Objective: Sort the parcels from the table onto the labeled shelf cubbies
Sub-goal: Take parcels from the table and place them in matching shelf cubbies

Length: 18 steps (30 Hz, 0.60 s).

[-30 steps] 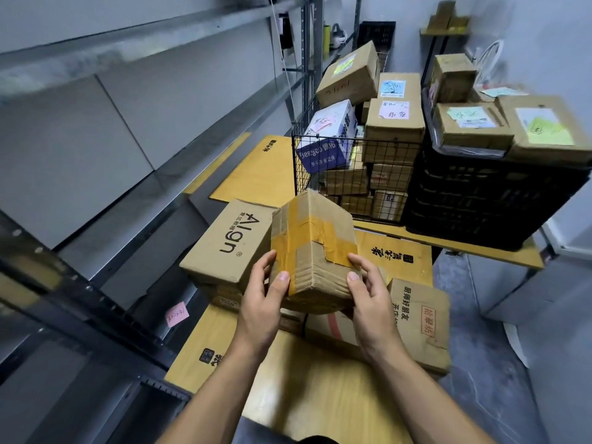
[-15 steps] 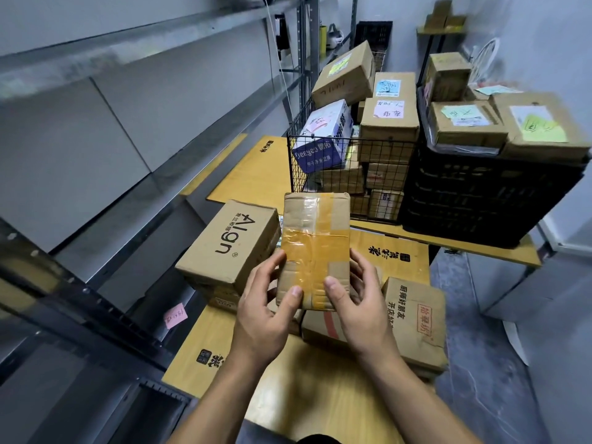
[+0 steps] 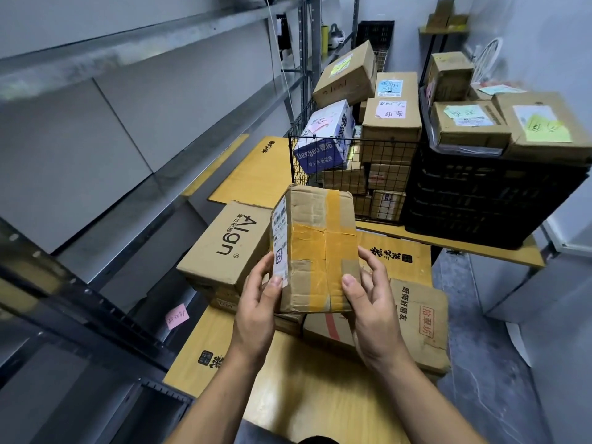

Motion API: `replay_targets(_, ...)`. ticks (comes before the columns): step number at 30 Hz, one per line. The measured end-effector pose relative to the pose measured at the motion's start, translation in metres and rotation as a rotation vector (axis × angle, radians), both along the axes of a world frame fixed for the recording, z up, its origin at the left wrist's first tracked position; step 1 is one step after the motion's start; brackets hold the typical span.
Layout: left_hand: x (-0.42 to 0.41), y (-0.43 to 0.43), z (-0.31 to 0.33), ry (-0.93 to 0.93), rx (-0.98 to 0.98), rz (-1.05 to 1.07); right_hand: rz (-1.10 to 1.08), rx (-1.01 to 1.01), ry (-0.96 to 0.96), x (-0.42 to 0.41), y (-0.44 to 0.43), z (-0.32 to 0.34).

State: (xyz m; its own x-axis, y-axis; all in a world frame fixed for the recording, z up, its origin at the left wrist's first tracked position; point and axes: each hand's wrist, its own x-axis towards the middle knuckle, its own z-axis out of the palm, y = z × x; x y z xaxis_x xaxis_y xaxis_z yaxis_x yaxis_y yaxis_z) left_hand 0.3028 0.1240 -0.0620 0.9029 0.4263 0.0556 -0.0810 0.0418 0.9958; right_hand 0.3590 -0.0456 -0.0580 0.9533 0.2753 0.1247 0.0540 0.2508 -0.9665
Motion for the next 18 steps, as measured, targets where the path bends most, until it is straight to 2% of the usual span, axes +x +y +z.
replay_targets(3,-0.001,0.004,0.005,-0.025,0.075,0.075,-0.096,-0.234,-0.184,0.002,-0.004,0.002)
replay_targets(7,-0.001,0.006,0.016,-0.046,0.321,0.128,-0.208,-0.431,-0.349,0.003,-0.005,0.005)
replay_targets(11,-0.002,0.002,0.022,-0.069,0.518,0.174,-0.191,-0.467,-0.325,0.003,-0.006,0.008)
replay_targets(18,-0.010,-0.005,0.022,-0.089,0.723,0.208,-0.016,-0.374,-0.186,0.002,-0.004,0.007)
